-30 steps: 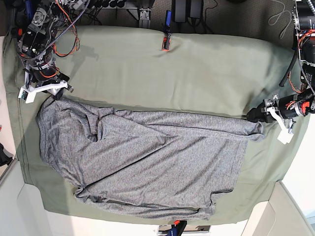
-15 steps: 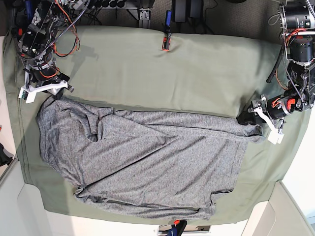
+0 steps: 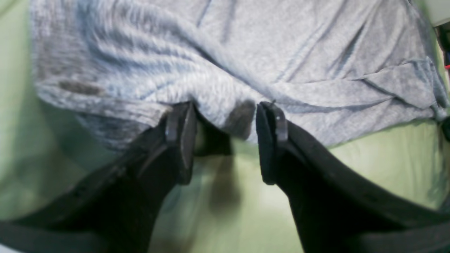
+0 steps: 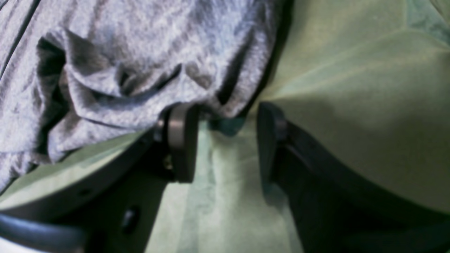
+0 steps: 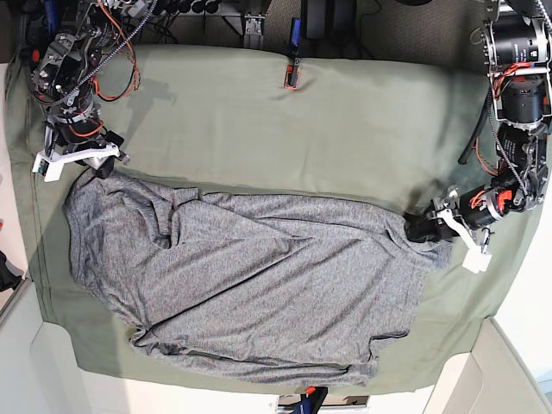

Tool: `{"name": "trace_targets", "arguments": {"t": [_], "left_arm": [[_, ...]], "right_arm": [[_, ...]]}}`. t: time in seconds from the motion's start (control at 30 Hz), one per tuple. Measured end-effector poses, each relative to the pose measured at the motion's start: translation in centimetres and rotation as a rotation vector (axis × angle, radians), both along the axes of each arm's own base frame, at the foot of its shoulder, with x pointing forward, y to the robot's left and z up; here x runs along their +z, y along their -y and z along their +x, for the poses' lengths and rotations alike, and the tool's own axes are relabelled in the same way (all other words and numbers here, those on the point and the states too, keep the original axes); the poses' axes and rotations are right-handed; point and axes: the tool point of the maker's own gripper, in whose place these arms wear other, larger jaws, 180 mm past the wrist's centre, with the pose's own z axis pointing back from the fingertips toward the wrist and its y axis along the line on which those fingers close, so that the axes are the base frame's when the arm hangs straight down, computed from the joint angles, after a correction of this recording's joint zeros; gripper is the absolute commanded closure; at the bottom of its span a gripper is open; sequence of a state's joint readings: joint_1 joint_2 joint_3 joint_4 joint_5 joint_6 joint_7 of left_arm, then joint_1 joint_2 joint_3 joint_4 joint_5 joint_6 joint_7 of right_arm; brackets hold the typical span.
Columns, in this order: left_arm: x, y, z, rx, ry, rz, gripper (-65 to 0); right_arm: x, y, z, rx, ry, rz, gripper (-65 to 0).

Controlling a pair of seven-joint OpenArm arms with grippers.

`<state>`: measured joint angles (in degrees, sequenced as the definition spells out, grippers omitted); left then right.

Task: Fold the T-shirt properly
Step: 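Lower both grippers onto the shirt edges and grasp them again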

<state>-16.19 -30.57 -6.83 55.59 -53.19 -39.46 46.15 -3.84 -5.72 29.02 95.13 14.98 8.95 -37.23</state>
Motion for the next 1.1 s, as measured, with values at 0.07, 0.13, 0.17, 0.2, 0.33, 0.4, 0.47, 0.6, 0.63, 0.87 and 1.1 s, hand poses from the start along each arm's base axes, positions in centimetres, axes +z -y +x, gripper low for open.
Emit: {"name": "trace_targets", "arguments": {"t": [0.07,0.13,0.17,0.2,0.33,0.4,0.47,0.6,0.63,0.87,1.1], "left_arm": [[-0.6,1.2,0.1,-0.009,-0.003,-0.006,-30.3],[-1.1,1.8,0.2,0.000,-0.012,-0.005,-30.3],[-1.4,1.8,0.3,0.016,-0.022,0.000,-30.3],[-1.6,1.8,0.3,0.023,-0.026,0.007,-30.3],[-1.7,1.9,0.5,0.028,-0.020,0.016,-30.3],[-1.7,1.9,0.5,0.028,-0.020,0.017,-30.3],[-1.8,1.9,0.5,0.027,-0.019,0.023,-30.3],[-1.9,1.5,0.5,0.028,-0.012,0.052,-27.4],[-1.9,1.5,0.6,0.029,-0.010,0.055,-23.3],[-1.6,1.1,1.1,0.045,0.028,0.078,0.0],[-1.5,0.7,1.4,0.053,0.051,0.101,0.0]], "right_arm": [[0.1,0.0,0.1,-0.001,0.003,-0.001,-27.8],[-0.4,0.0,0.4,-0.008,-0.007,0.005,-27.8],[-0.7,0.1,0.8,-0.010,-0.007,0.000,-27.8],[-0.7,0.0,1.3,-0.011,-0.003,0.006,-27.8],[-1.1,-0.4,2.8,-0.012,0.007,0.030,-27.8],[-1.1,-0.5,2.8,-0.011,0.008,0.033,-27.8],[-1.1,-0.5,2.8,-0.008,0.006,0.034,-27.8],[-1.1,-0.5,2.8,-0.008,0.006,0.034,-27.8],[-1.1,-0.5,2.8,-0.008,0.006,0.034,-27.8],[-1.2,-0.5,2.7,-0.009,0.002,0.031,-1.9],[-1.1,-0.6,2.8,0.023,0.005,0.001,0.0]]}}
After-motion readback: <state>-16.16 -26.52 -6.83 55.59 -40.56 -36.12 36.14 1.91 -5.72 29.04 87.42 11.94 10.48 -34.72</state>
